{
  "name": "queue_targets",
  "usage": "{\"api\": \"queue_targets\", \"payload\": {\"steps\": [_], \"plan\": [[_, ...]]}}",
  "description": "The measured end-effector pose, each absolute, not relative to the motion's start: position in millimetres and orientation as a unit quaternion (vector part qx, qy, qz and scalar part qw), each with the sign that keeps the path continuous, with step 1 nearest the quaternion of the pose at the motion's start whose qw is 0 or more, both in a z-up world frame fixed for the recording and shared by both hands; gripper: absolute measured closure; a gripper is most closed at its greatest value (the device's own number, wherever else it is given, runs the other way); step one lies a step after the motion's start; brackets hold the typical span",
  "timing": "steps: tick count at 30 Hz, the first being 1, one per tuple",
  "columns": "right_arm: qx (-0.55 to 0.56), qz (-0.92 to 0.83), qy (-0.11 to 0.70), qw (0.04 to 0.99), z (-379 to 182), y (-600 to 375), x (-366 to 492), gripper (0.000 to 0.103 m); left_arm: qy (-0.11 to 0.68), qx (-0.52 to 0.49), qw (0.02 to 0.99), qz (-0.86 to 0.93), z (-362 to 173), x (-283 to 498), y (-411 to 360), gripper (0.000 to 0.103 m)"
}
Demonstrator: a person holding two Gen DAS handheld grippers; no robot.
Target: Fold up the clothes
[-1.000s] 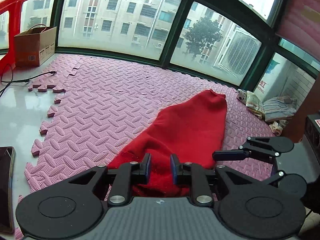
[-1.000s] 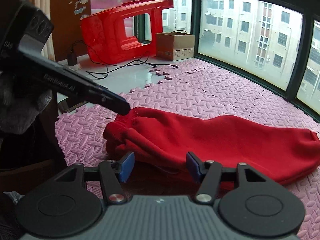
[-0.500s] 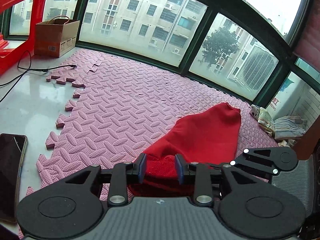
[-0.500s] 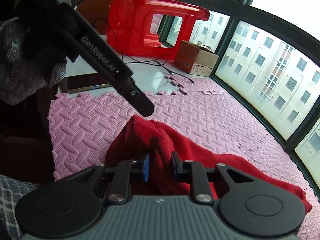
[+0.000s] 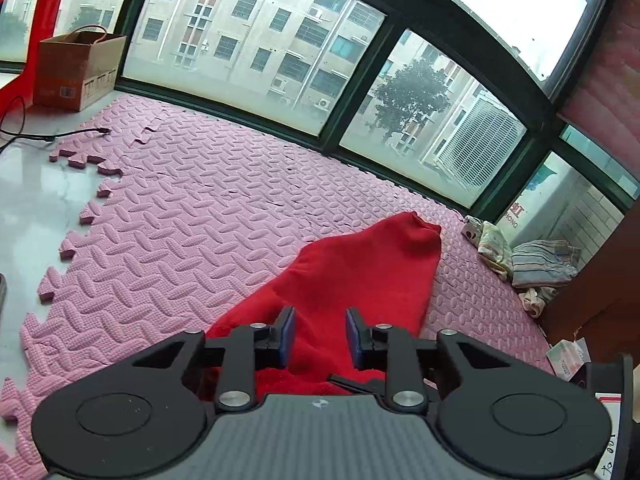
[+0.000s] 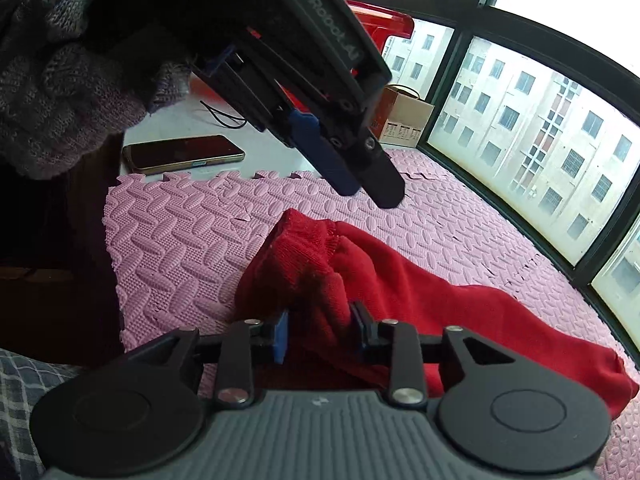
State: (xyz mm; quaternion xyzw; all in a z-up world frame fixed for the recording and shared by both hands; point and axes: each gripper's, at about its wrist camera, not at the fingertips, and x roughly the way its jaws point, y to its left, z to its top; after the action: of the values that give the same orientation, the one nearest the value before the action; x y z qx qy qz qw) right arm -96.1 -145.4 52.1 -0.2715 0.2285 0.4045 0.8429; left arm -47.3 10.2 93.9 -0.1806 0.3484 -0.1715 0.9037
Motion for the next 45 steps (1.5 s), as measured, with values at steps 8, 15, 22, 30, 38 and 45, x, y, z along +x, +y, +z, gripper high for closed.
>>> {"api": "queue_targets", "payload": {"steps": [8, 15, 22, 30, 38, 45], "plan": [[-0.176, 0.392, 0.266, 0.863, 84.8, -200.8, -78.7, 0.061, 0.383, -0.187, 0.887, -0.177, 69.6, -36.3, -7.6, 0.079], [-0.065, 0.324, 0.322, 0.887, 77.7, -240.5, -20.5, 0.061, 0.405, -0.183, 0.882, -0.157, 53.5, -40.6, -4.3, 0.078], [0.003, 0.243, 0.344, 0.907, 73.3, -286.2, 46.3, 0.061, 0.394, -0.177, 0.889, -0.15, 63.3, -40.6, -2.7, 0.077], [0.037, 0.159, 0.359, 0.919, 60.5, -330.6, 130.2, 0.062, 0.407, -0.188, 0.883, -0.136, 57.7, -35.1, 3.8, 0.076], [0.093, 0.117, 0.346, 0.926, 53.7, -363.3, 143.1, 0.062, 0.416, -0.2, 0.878, -0.126, 54.3, -35.0, 6.1, 0.076], [0.211, 0.07, 0.344, 0.912, 39.6, -423.8, 154.4, 0.053, 0.411, -0.19, 0.881, -0.136, 66.7, -30.7, 0.8, 0.074]]}}
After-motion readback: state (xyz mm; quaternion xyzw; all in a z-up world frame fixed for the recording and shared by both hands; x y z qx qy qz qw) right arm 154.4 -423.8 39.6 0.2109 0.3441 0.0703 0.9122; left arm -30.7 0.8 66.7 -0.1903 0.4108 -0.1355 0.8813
